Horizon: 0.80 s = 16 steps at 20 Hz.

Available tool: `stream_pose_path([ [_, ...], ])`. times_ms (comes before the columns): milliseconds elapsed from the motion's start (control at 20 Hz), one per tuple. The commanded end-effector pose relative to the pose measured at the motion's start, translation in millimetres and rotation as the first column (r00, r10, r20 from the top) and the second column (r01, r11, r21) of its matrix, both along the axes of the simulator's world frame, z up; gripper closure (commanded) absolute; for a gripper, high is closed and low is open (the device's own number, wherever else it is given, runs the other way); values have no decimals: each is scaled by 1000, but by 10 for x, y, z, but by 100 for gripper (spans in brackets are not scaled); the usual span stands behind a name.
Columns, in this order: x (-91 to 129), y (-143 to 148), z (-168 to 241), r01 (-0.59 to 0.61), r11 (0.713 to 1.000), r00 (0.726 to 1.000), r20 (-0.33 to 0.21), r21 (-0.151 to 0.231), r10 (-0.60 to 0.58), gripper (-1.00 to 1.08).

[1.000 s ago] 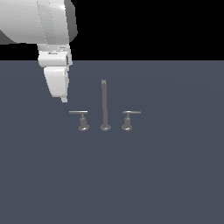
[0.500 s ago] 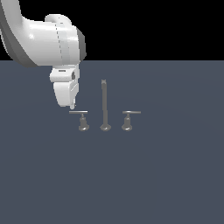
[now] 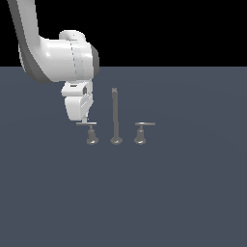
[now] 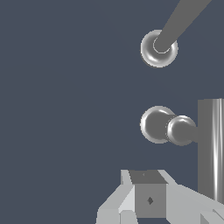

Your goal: Turn on the faucet by rotating a designated handle.

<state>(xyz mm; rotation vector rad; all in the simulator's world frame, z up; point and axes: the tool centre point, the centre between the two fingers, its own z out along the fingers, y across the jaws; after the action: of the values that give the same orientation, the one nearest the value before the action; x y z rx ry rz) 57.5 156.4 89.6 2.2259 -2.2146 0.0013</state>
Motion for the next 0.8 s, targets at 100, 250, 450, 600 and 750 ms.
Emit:
stream_pose_path([
  [100,29,-7,-15,10,1000,1000,1,1,-10,108],
  [250,20,-4,-4,6,1000,1000,1,2,-6,108],
  [450,20,-3,-4,6,1000,1000,1,2,-6,108],
  [600,-77,54,-4,6,1000,1000,1,2,-6,108],
  [750,-176,113,-4,6,1000,1000,1,2,-6,108],
])
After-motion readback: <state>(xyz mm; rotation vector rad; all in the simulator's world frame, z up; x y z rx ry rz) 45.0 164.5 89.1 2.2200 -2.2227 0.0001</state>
